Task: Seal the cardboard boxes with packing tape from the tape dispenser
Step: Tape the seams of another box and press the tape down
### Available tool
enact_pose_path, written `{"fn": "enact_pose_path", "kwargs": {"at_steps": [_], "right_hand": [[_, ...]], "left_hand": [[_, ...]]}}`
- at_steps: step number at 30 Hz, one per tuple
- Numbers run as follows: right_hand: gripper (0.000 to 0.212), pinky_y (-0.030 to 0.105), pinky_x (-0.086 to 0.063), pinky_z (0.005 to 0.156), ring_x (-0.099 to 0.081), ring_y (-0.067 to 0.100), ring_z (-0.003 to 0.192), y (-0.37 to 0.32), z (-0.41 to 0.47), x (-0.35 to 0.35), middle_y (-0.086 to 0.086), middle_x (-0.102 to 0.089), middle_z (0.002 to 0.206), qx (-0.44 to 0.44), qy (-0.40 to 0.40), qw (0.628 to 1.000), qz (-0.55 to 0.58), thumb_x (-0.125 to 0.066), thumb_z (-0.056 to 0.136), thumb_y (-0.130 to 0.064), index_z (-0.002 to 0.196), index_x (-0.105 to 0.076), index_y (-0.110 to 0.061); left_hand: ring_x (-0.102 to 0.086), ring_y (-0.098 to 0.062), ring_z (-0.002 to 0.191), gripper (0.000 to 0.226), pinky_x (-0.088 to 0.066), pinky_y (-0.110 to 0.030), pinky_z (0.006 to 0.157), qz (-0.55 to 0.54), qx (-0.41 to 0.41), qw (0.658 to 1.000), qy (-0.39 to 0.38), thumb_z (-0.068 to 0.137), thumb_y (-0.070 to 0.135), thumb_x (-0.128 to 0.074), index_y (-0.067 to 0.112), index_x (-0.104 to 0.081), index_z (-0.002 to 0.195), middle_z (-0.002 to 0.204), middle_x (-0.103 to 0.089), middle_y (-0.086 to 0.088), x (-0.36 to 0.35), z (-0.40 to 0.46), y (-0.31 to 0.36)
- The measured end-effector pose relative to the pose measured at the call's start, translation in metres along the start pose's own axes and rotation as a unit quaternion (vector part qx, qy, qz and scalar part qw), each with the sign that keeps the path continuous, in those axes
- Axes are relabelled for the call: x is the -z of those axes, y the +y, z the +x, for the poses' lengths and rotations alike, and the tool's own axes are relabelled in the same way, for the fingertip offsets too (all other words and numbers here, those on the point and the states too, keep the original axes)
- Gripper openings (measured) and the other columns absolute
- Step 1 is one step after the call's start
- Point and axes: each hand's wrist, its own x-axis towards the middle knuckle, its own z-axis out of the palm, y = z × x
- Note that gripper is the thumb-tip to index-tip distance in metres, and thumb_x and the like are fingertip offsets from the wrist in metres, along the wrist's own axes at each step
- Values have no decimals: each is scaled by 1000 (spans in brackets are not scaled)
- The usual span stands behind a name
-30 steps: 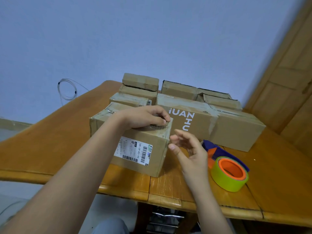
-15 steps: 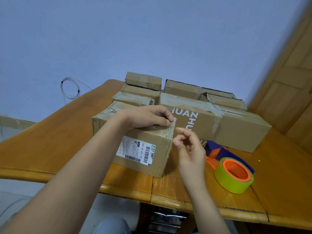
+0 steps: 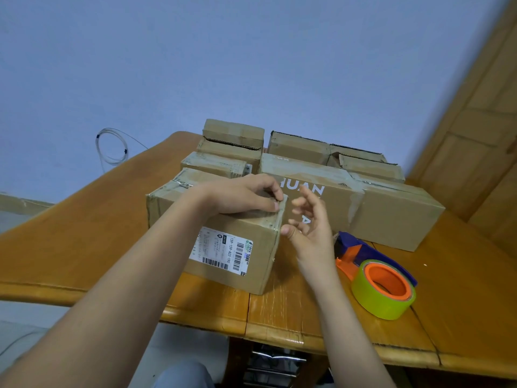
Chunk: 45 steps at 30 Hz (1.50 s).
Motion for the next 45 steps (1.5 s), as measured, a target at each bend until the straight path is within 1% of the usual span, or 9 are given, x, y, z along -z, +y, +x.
{"fn": "enact_pose_path", "kwargs": {"at_steps": [2, 5, 8, 20, 29, 32, 36, 42, 45], "right_hand": [[91, 12, -40, 88, -45, -6, 100, 4, 9, 2, -8, -45, 114, -7, -15, 998, -56, -70, 55, -74, 130, -40, -33], [94, 11, -39, 92, -48, -3, 106, 7, 11, 5, -9, -48, 117, -11, -48, 996, -76, -62, 60, -79, 134, -40, -26], [82, 14, -42, 94, -52, 2, 116, 8, 3, 13, -6, -53, 124, -33, -57, 998, -23, -69, 64, -70, 131, -42, -32], [105, 8, -38, 92, -46, 2, 102, -4, 31, 20, -2, -41, 111, -53, -161, 977, -128, -81, 59, 6, 144, -30, -28], [60, 16, -46, 88, -59, 3, 102, -17, 26, 32, 4, -59, 113, -55, -135, 988, -46, -72, 76, -39, 131, -51, -28], [42, 25, -48, 90, -56, 4, 108, -21, 23, 30, -9, -60, 114, 18, -127, 973, -190, -54, 87, -47, 126, -59, -31], [50, 34, -46, 92, -46, 4, 115, -26, 27, 28, -14, -53, 122, 85, -184, 893, -402, -33, 93, -54, 129, -59, -29], [65, 35, -43, 91, -44, 8, 115, -26, 34, 34, -12, -50, 125, 120, -251, 841, -464, -14, 94, -65, 128, -58, -31], [68, 27, -39, 97, -42, -1, 118, -31, 39, 36, -22, -47, 125, 28, -269, 894, -358, -19, 88, -74, 128, -59, -34]], "left_hand": [[-48, -12, 117, 30, -37, -28, 100, 15, 4, 1000, 1, 81, 42, -65, 30, -58, 109, 127, -51, -1, 0, 0, 1], [-51, -10, 111, 32, -40, -22, 94, 7, 5, 1000, 0, 82, 40, -65, 26, -57, 110, 125, -54, -1, -1, 0, 2], [-53, -4, 94, 22, -42, -10, 77, -10, 7, 1000, -5, 94, 21, -59, 16, -57, 115, 119, -59, -2, 0, 0, 2], [-47, -13, 114, 23, -36, -25, 87, 57, 10, 998, -9, 92, 35, -60, 31, -52, 113, 122, -45, 1, 2, 1, 3], [-57, -11, 95, 19, -48, -13, 77, -67, -4, 998, 4, 95, 9, -55, 6, -57, 114, 112, -60, -14, 2, 1, 2], [-58, -12, 87, 14, -48, -11, 73, -117, -18, 992, 43, 94, -3, -50, 3, -59, 103, 105, -61, -14, 2, 2, -2], [-58, -14, 96, 17, -46, -11, 82, -99, -34, 992, 68, 94, -5, -48, 6, -61, 97, 110, -63, -13, 5, 3, -3], [-59, -16, 100, 18, -44, -23, 90, -67, -31, 994, 75, 94, 1, -49, 8, -65, 97, 111, -65, -13, 6, 0, -6], [-59, -13, 99, 17, -44, -24, 91, -57, -30, 995, 75, 95, 4, -50, 8, -66, 99, 111, -66, -10, 7, -1, -5]]}}
